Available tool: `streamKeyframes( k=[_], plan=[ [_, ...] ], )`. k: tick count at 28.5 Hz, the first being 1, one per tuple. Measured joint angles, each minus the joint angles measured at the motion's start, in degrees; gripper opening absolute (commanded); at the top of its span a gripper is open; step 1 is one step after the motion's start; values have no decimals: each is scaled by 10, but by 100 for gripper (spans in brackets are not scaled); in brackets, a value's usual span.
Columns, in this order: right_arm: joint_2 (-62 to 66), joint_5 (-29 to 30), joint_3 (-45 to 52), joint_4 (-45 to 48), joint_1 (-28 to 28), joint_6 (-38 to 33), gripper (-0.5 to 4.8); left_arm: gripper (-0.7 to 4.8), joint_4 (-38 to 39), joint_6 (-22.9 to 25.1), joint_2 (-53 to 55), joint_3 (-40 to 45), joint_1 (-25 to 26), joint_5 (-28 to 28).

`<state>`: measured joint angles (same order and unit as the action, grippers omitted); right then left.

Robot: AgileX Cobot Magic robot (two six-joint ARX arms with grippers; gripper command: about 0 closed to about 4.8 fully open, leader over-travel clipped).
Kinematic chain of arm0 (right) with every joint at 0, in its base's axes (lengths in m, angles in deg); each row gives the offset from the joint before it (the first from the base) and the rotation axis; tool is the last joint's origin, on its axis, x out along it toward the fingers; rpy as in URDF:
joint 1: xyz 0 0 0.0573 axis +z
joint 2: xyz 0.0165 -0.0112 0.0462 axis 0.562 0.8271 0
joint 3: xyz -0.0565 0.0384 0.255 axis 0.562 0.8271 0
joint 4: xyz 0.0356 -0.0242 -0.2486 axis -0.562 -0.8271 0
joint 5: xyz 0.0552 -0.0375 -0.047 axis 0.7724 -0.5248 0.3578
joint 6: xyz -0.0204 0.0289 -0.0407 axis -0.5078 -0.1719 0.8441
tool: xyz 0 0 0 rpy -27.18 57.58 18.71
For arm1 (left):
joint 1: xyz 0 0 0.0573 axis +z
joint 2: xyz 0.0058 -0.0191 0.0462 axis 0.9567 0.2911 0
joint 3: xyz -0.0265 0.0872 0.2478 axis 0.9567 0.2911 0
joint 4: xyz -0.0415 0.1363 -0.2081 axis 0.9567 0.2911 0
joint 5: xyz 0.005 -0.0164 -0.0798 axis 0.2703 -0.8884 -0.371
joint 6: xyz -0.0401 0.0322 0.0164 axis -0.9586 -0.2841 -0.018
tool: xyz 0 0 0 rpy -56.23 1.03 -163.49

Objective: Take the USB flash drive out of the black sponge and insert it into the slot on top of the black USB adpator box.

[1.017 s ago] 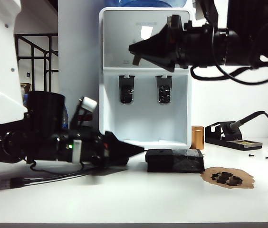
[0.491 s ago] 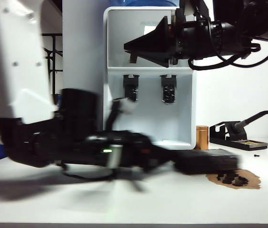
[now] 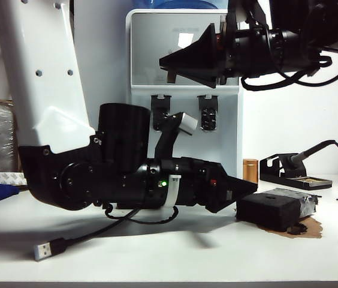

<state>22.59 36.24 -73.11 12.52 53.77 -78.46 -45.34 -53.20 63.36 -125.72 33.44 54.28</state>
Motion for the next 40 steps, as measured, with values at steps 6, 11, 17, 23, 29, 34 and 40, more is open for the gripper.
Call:
streamKeyframes(
  k=[6, 11, 17, 23, 29, 34, 40],
  plan=[
    [0, -2, 0, 0, 0, 0, -2, -4, 7, 0, -6, -3, -16, 29],
    [0, -2, 0, 0, -1, -2, -2, -4, 2, 4, -38, 0, 18, 79],
    [-38, 24, 0, 83, 0, -92, -2, -4, 83, 19, -37, 1, 24, 74],
    [-141, 28, 0, 114, 0, -130, -2, -4, 137, 46, -36, 1, -9, 47],
    [-184, 35, -1, 115, 0, -145, -2, -4, 137, 46, -36, 1, -61, 63],
    [-184, 39, -1, 95, -1, -129, -2, -4, 99, 46, -43, 4, -38, 212],
    [-127, 37, -2, 47, 0, -35, -2, -4, -2, 46, -128, 38, 26, 417]
  ],
)
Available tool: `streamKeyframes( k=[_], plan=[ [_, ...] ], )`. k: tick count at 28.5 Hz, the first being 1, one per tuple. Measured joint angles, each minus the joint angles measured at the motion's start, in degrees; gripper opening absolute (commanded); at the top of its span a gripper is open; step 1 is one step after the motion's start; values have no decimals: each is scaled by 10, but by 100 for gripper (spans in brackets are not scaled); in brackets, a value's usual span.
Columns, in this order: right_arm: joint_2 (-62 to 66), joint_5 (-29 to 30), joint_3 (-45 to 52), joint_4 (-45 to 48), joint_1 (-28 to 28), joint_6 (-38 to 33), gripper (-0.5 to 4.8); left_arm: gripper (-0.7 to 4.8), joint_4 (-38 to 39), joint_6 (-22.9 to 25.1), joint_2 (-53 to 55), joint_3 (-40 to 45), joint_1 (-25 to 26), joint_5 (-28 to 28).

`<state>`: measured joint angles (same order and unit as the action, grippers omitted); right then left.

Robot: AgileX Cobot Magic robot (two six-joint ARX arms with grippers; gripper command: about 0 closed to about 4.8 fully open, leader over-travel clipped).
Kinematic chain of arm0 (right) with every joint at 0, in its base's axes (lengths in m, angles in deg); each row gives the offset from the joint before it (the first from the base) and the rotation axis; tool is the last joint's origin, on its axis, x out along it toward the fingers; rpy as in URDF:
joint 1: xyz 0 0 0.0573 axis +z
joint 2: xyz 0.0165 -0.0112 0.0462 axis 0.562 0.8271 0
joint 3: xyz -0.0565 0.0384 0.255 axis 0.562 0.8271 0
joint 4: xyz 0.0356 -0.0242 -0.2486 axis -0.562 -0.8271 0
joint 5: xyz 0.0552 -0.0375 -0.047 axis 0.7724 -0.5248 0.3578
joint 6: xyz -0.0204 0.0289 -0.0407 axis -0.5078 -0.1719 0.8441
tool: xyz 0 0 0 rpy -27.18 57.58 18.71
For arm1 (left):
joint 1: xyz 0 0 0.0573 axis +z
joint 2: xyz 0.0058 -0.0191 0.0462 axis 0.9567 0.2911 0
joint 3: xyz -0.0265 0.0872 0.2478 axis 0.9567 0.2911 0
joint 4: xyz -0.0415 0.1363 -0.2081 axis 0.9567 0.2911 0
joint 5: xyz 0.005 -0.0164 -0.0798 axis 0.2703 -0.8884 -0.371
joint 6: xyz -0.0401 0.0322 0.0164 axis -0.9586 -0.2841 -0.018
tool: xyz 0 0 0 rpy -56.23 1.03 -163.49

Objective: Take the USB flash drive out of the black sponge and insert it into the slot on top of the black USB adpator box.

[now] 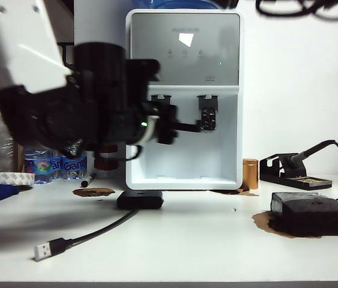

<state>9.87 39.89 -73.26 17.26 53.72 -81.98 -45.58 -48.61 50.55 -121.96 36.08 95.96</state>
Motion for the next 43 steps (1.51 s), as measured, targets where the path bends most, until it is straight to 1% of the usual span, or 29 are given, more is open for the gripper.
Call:
streamKeyframes(
  k=[1, 2, 3, 5, 6, 7, 8, 9, 10, 12, 14, 15, 16, 17, 21, 24, 26, 27, 29, 30, 32, 33, 34, 35, 37, 38, 39, 41, 43],
  plan=[
    [19, 17, 0, -1, 0, 30, -2, -4, 7, 0, -20, 23, 19, 48],
    [30, 22, 0, -1, 0, 46, -2, -4, 10, 0, -28, 30, 33, 63],
    [49, 28, 0, 0, 0, 75, -2, -4, 14, 0, -52, 52, 65, 76],
    [80, 30, -1, -1, 0, 90, -2, -4, -6, 0, -98, 87, 115, 86],
    [90, 30, -3, -2, 0, 92, -2, -4, -15, 0, -111, 98, 130, 86],
    [114, 30, -14, -2, 0, 95, -2, -4, -24, 0, -137, 125, 164, 92],
    [126, 32, -23, -1, 0, 96, -2, -4, -24, 1, -148, 136, 177, 95],
    [154, 38, -45, 1, 2, 97, -2, -4, -24, 2, -172, 162, 210, 97],
    [167, 42, -54, 1, 4, 97, -2, -4, -24, 3, -186, 177, 223, 99],
    [228, 56, -94, 0, 12, 97, -2, -4, -25, 29, -241, 237, 248, 97],
    [263, 66, -120, 0, 14, 92, -2, -4, -25, 41, -276, 280, 249, 86],
    [287, 68, -133, 1, 17, 92, -2, -4, -24, 45, -309, 322, 249, 70],
    [300, 68, -141, 0, 18, 92, -2, -4, -24, 45, -323, 339, 249, 61],
    [331, 68, -161, 0, 22, 91, -2, -4, -25, 45, -352, 374, 249, 39],
    [394, 68, -204, -4, 35, 90, -2, -4, -50, 45, -412, 459, 249, 21],
    [431, 66, -236, -20, 35, 90, -2, -4, -61, 50, -435, 496, 249, 19],
    [457, 65, -265, -47, 32, 91, -2, -4, -68, 51, -451, 517, 249, 5],
    [467, 61, -276, -59, 30, 96, -2, -4, -79, 51, -452, 525, 249, -10],
    [469, 45, -277, -78, 27, 110, -2, -4, -75, 51, -452, 533, 249, -19],
    [469, 40, -278, -89, 25, 118, -2, -4, -72, 51, -452, 534, 249, -19],
    [469, 30, -278, -139, 19, 166, -2, -4, -60, 51, -452, 534, 249, -18],
    [469, 14, -278, -190, 16, 215, -2, -4, -56, 51, -452, 534, 249, -18],
    [469, 8, -278, -210, 15, 234, -2, -4, -55, 51, -452, 533, 249, -18],
    [469, 5, -278, -242, 15, 268, -2, -4, -54, 51, -452, 534, 249, -18],
    [469, 5, -278, -253, 15, 303, -2, -4, -56, 50, -452, 534, 249, -15],
    [469, 3, -278, -253, 15, 315, -2, -4, -62, 48, -452, 534, 249, -4],
    [469, -9, -278, -253, 15, 330, -2, -4, -84, 45, -452, 532, 249, 26],
    [469, -24, -278, -247, 15, 344, -2, -4, -92, 45, -454, 524, 249, 69],
    [469, -28, -278, -224, 18, 360, -2, -4, -92, 45, -454, 524, 249, 78]
  ],
)
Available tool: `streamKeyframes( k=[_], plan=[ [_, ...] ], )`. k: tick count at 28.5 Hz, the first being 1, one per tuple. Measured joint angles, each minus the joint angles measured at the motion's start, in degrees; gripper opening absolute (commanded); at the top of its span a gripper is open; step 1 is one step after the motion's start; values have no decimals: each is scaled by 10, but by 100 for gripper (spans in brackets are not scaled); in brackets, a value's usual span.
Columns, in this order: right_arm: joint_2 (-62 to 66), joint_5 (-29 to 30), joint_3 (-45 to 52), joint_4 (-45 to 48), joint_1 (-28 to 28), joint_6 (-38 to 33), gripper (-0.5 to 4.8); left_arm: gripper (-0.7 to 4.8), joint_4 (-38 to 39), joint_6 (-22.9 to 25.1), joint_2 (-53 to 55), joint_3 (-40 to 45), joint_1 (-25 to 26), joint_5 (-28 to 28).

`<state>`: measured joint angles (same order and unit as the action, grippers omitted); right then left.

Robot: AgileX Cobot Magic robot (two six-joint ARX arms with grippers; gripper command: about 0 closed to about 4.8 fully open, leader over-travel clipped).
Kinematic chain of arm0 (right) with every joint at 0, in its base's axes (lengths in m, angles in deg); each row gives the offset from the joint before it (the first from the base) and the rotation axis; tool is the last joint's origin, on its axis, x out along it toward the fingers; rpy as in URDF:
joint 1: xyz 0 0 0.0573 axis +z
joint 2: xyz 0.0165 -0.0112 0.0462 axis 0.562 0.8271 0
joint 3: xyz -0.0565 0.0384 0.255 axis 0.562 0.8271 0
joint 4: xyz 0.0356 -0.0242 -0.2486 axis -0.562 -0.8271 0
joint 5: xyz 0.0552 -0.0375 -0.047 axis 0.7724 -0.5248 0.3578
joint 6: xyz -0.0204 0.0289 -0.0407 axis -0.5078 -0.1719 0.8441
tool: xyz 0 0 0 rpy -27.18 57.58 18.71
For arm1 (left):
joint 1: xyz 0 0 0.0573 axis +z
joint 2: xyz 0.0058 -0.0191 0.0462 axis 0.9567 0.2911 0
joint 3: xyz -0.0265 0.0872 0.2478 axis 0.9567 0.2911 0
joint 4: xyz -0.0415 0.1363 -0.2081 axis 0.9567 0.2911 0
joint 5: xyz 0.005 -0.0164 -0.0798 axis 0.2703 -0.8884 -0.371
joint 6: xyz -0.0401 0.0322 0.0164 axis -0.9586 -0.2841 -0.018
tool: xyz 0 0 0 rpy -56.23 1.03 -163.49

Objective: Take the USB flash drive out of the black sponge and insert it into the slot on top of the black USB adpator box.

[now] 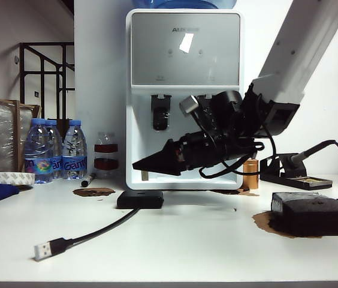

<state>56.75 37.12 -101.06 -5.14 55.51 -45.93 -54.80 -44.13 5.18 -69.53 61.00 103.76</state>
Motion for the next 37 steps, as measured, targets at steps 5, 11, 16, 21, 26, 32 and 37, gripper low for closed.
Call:
streamKeyframes(
  k=[5, 11, 16, 21, 26, 32, 37],
  plan=[
    [12, 35, 0, 41, 6, -12, -2, -4, 0, -3, 0, 0, 0, 4],
    [23, 54, 0, 69, 6, -40, -2, -4, 0, -31, 0, 0, 0, 4],
    [31, 62, -1, 86, 6, -40, -2, -4, 0, -31, 0, 0, 0, 4],
    [58, 67, -1, 90, 6, -41, -2, -4, 2, -31, -8, 1, 0, 32],
    [61, 60, -2, 106, 6, -37, -2, -4, -3, -30, -73, 3, 0, 64],
    [64, 50, -9, 127, 1, -37, -2, -4, -4, -30, -172, 9, 0, 65],
    [64, 46, -9, 128, -3, -37, -2, -4, 121, -30, -237, 9, 0, 58]
  ],
)
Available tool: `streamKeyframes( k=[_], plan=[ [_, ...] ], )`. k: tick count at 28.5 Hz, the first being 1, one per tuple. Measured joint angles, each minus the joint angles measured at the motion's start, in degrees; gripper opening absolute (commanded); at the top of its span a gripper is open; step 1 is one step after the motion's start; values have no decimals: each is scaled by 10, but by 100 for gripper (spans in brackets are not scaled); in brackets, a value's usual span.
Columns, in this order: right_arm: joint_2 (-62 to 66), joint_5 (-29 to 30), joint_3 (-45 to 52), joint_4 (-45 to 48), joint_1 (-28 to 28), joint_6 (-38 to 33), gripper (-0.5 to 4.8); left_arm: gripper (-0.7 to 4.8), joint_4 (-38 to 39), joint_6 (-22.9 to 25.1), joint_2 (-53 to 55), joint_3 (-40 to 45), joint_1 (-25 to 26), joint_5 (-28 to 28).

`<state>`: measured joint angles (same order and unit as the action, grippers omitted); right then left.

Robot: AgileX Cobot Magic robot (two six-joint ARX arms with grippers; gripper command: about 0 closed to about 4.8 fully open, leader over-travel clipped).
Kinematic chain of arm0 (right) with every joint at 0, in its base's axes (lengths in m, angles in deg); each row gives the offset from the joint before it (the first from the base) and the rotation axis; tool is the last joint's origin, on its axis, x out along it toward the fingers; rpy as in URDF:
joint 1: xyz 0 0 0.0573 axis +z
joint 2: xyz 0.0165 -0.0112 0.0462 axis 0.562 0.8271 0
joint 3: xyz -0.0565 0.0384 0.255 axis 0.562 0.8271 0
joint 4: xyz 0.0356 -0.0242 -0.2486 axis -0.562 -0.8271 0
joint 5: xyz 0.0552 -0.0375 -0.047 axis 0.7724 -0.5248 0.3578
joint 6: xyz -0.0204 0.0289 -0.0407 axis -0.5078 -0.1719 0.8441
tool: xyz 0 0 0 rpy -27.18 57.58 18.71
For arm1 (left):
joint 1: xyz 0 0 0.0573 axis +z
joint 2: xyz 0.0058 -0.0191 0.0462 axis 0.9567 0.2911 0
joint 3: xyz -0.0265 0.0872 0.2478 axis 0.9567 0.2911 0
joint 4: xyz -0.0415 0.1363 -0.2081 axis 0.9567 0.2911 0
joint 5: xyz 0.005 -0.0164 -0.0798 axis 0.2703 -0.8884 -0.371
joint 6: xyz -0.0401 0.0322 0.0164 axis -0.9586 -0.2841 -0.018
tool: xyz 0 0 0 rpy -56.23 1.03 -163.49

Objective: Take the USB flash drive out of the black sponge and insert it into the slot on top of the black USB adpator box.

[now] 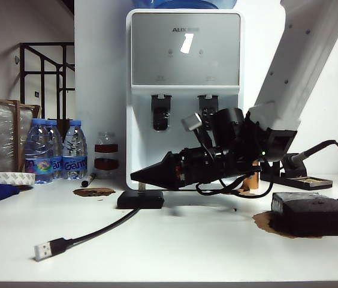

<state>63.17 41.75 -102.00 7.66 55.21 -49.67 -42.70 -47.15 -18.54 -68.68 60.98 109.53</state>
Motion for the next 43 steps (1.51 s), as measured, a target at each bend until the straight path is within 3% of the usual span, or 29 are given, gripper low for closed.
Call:
streamKeyframes(
  k=[2, 10, 14, 20, 27, 34, 40, 43],
  plan=[
    [0, 0, 0, 0, -2, -6, -2, -4, 49, -1, -21, 0, 0, -9],
    [0, 6, 0, -19, -2, -9, -2, -4, 89, -14, -42, 0, 0, -111],
    [0, 20, 0, -27, -2, -8, -2, -4, 92, -14, -42, 0, 0, -195],
    [0, 5, -2, -27, -1, 18, -2, -4, 184, -14, -42, 0, 0, -312],
    [7, -14, -18, -31, 10, 23, -2, -4, 192, -14, -42, 0, 0, -365],
    [6, -8, -22, -71, 4, 38, -2, -4, 194, -14, -42, 0, 0, -376],
    [2, -1, -26, -95, -6, 30, -2, -4, 274, -14, -42, 0, 0, -411],
    [2, -1, -26, -97, -6, 31, -2, -4, 275, -14, -42, 0, 0, -412]
  ],
)
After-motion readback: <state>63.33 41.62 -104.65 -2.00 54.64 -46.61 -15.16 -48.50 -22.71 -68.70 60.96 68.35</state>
